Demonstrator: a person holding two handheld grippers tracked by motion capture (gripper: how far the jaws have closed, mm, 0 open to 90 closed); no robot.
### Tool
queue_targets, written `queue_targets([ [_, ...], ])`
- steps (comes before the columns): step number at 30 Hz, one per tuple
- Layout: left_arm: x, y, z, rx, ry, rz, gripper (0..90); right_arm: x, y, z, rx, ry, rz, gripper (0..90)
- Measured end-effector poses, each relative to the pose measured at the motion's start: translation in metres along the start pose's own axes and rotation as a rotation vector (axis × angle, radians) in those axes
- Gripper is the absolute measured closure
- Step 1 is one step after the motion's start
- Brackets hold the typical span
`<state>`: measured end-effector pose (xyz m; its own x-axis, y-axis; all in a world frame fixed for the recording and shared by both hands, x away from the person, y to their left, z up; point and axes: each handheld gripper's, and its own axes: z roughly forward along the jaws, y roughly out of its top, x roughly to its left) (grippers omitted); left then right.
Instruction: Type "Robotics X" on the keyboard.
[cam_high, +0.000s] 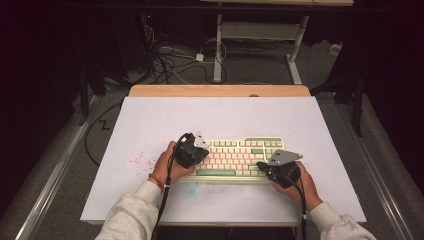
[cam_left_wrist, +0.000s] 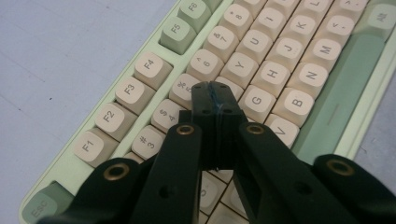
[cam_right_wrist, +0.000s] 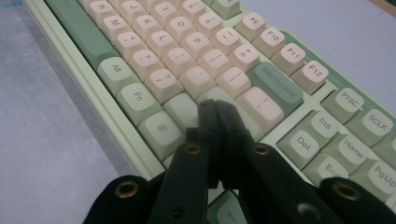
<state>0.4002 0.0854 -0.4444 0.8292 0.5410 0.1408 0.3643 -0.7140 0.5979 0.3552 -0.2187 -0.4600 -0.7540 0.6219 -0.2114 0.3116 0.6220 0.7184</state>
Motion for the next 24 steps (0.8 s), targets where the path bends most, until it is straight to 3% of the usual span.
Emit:
queue_targets([
  [13,-0.002,0.004,0.007,0.018,0.015,0.012,87.5,0.001,0.0,0.0,0.001,-0.006,-0.005,90.0],
  [24,-0.003,-0.007,-0.034,-0.164,0.065,0.013,81.1,-0.005,0.001,-0.018,-0.057,-0.011,0.026,90.0],
])
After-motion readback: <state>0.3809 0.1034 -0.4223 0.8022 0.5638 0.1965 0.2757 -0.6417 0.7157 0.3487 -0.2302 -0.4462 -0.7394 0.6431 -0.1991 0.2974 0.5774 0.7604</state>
